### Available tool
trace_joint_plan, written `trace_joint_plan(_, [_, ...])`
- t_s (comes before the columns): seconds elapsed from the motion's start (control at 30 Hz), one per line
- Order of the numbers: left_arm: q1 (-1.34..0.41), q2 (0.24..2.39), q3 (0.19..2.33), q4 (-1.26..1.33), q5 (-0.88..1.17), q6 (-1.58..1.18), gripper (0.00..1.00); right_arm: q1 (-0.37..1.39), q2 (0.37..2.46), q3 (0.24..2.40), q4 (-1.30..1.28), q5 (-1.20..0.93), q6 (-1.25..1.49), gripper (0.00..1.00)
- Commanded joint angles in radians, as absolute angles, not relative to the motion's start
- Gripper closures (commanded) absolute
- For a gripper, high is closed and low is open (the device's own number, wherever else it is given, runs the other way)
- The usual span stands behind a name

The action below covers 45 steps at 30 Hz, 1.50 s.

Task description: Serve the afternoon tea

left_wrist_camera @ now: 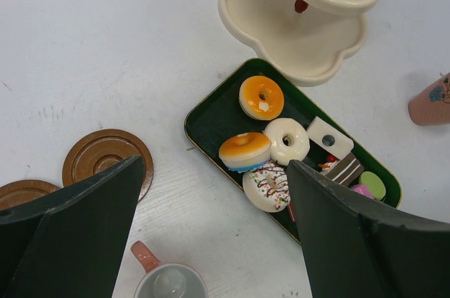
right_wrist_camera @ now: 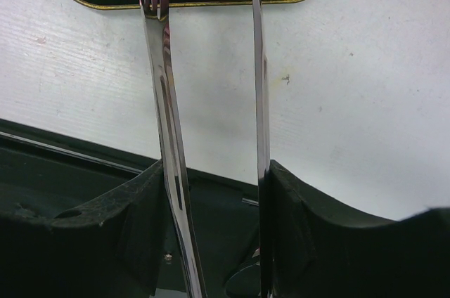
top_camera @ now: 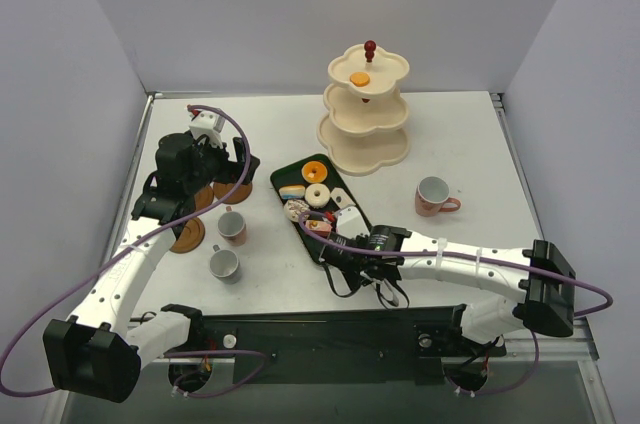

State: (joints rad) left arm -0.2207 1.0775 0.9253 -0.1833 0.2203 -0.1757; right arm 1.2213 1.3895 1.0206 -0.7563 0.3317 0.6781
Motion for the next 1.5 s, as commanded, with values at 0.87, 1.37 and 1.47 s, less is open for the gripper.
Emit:
trace_joint_plan(0.87, [-0.216, 1.077, 0.962, -0.164, 0.233, -0.184, 0.06, 1.235, 1.419, 1.042, -0.853, 0.397, 0.735, 0.58])
trace_joint_plan(1.37, [-0.219, 1.066, 0.957, -0.163, 0.235, -0.187, 0.06, 1.197, 1.302, 1.107, -0.831, 0.428, 0.649, 0.85])
trace_joint_plan(1.47, [-0.219, 1.063, 0.956, -0.160, 0.235, -0.187, 0.06, 1.160, 1.247, 1.132, -0.830, 0.426, 0.600, 0.85])
